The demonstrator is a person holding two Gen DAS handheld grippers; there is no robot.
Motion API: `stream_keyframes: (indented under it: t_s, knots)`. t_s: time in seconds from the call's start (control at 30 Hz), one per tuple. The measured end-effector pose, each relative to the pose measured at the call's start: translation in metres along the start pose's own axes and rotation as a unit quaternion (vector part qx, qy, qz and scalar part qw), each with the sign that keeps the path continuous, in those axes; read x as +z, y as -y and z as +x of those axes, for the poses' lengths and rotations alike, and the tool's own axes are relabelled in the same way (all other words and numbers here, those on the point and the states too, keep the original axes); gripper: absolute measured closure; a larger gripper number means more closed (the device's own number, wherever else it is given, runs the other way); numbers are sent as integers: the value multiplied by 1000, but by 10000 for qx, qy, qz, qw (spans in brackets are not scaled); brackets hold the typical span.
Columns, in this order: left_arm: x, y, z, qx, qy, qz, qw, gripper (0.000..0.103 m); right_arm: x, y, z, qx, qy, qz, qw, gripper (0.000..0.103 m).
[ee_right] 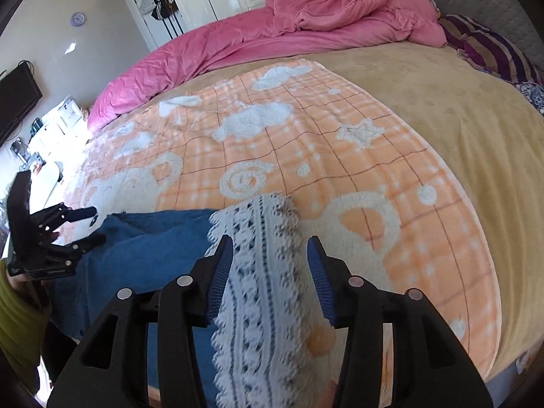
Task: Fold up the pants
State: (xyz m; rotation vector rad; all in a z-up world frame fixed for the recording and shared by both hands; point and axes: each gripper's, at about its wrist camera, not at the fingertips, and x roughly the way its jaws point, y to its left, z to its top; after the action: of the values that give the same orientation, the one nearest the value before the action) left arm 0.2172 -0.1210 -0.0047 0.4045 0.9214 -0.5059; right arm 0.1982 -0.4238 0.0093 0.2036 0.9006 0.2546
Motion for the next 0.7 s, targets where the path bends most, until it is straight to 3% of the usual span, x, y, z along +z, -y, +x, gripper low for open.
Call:
stream_keyframes:
  t_s: [0.1,0.13,0.17,0.23,0.27,0.33,0.43,0.47,0.57,0.63,0.7]
  knots:
    - [1,-14,22,-206,-203,-262,9992,47,10,9,16,80,-125,44,9999,56]
    - [0,-16,26,-373,-224,-418,9982,56,12,11,20,121,-158,94,9998,55]
    - [-2,-17,31,-489,-240,-545,9970,74,14,14,25,193,-184,150,9995,55]
    - [-5,-19,33,-680,-152,-762,9947,96,16,18,32,290,-234,270,9989,55]
    - [-6,-20,32,-801,-84,-859,9930,100,17,20,35,327,-262,304,9987,55]
    - [-8,-27,25,-966,187,-1146,9885,101,14,21,39,370,-306,343,9983,55]
    - [-15,-52,14,-1368,636,-2082,9664,101,9,22,40,448,-297,385,9978,55]
    - [-16,-57,15,-1249,609,-2262,9641,101,9,22,41,459,-301,407,9977,55]
    - [-19,-54,26,-886,429,-2160,9714,99,14,24,45,469,-300,448,9974,55]
    - [-22,-52,30,-1000,359,-2205,9696,98,19,26,48,564,-307,516,9966,55]
    - [-24,-52,33,-1127,286,-2230,9679,81,24,29,55,710,-403,602,9948,54]
